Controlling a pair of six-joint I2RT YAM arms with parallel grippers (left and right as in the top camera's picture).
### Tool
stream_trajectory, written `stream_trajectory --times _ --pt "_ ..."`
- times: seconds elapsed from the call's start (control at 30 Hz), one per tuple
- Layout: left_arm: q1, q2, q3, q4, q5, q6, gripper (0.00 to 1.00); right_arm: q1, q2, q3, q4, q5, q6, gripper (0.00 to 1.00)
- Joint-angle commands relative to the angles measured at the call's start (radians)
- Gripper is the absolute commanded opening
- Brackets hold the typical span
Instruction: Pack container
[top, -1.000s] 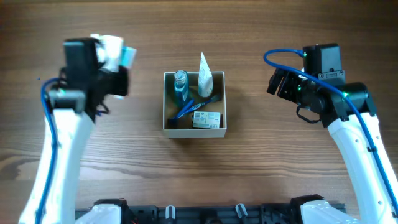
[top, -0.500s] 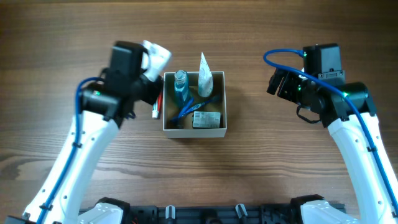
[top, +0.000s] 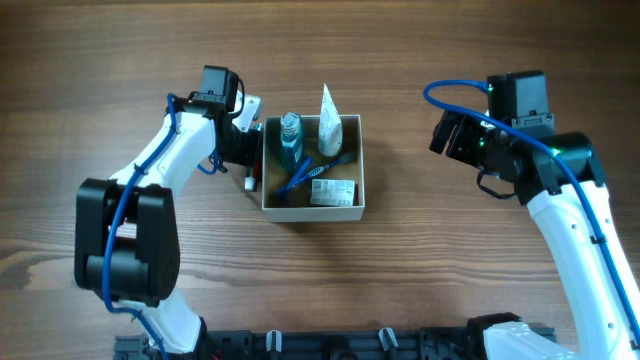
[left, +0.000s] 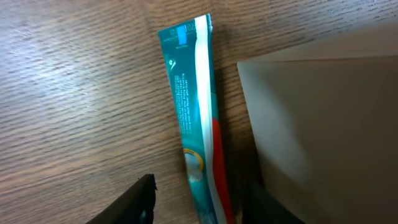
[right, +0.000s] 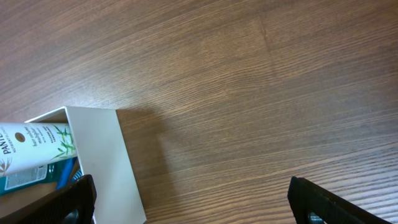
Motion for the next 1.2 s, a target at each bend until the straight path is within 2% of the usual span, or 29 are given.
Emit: stream_trajectory --times 0.0,0.13,0.2,0.27,0.3,0.33,0.4,0.57,0.67,0.73,0.8,0.97,1.17 --pt "0.001 0.043 -0.006 0.007 0.049 -0.014 0.47 -0.002 0.008 0.001 -0.002 0.005 -0.013 1.0" --pt "0.001 0.094 -0.006 0.011 0.048 -0.014 0.49 -0.002 0.008 0.001 -0.001 0.005 -0.011 1.0" --pt "0.001 0.106 -0.006 0.013 0.048 -0.014 0.44 -0.002 0.008 0.001 -0.001 0.001 -0.011 1.0" --pt "0.001 0.108 -0.006 0.013 0.048 -0.014 0.34 -0.002 0.008 0.001 0.0 0.001 -0.011 1.0" --pt "0.001 0.108 -0.006 0.013 0.048 -0.014 0.21 -0.002 0.008 0.001 0.0 0.001 -0.011 1.0" --pt "0.001 0.108 -0.006 0.013 0.048 -0.013 0.12 -0.002 0.008 0.001 0.0 0.001 -0.011 1.0" --pt "0.001 0.104 -0.006 0.011 0.032 -0.014 0.04 -0.002 0.008 0.001 -0.001 0.001 -0.011 1.0" --pt "0.001 -0.047 0.013 -0.052 -0.056 -0.013 0.04 -0.002 0.008 0.001 0.0 0.002 -0.013 1.0" --pt "-0.009 -0.336 0.015 -0.105 -0.075 -0.002 0.04 -0.002 0.008 0.001 0.0 0.002 -0.013 1.0" --pt "-0.043 -0.481 0.015 -0.113 -0.051 0.078 0.04 -0.002 0.008 0.001 0.003 0.002 -0.013 1.0" --pt "-0.129 -0.585 0.015 -0.127 0.053 0.226 0.04 -0.002 0.008 0.001 0.008 0.002 -0.012 1.0" --pt "-0.337 -0.514 0.011 -0.166 0.113 0.467 0.04 -0.002 0.008 0.001 0.01 0.001 -0.011 0.99" --pt "-0.379 -0.254 0.011 -0.121 0.117 0.492 0.04 -0.002 0.008 0.001 0.01 0.001 -0.012 1.0"
